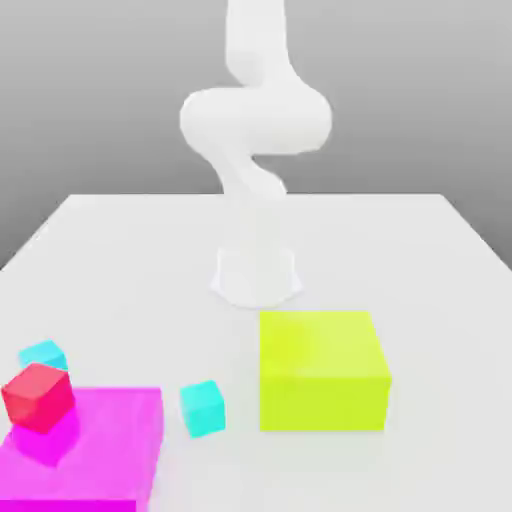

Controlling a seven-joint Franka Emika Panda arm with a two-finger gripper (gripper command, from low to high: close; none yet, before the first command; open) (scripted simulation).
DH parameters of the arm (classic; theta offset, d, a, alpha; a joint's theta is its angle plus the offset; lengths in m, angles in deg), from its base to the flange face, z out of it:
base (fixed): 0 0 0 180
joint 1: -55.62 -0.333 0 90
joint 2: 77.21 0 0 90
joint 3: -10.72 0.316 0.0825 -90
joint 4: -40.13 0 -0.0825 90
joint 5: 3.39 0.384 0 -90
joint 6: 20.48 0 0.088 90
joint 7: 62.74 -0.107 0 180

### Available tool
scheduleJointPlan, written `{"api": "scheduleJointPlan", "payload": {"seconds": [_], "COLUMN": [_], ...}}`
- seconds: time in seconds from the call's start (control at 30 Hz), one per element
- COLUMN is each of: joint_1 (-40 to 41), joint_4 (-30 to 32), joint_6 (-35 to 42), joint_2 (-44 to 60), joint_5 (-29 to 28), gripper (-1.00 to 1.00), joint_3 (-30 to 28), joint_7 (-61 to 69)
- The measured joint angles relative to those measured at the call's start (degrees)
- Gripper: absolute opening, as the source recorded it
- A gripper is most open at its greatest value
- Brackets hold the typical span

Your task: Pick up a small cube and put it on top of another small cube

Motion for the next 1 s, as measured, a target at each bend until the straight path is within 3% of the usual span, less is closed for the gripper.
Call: {"api": "scheduleJointPlan", "payload": {"seconds": [0.37,0.67,0.77,0.93,0.97,1.0], "joint_1": [9.2,18.5,22.2,29.6,31.0,31.0], "joint_4": [9.2,16.5,18.2,16.3,16.0,16.0], "joint_6": [-12.3,-22.1,-25.5,-32.9,-34.0,-34.0], "joint_2": [22.8,42.0,48.7,59.2,60.6,60.6], "joint_5": [-0.4,6.3,11.0,21.9,23.1,23.1], "gripper": [0.0,0.0,0.0,0.0,-1.0,-1.0], "joint_3": [-12.8,-21.8,-21.4,-12.3,-10.6,-10.6], "joint_7": [1.8,8.2,12.0,20.4,21.3,21.3]}}
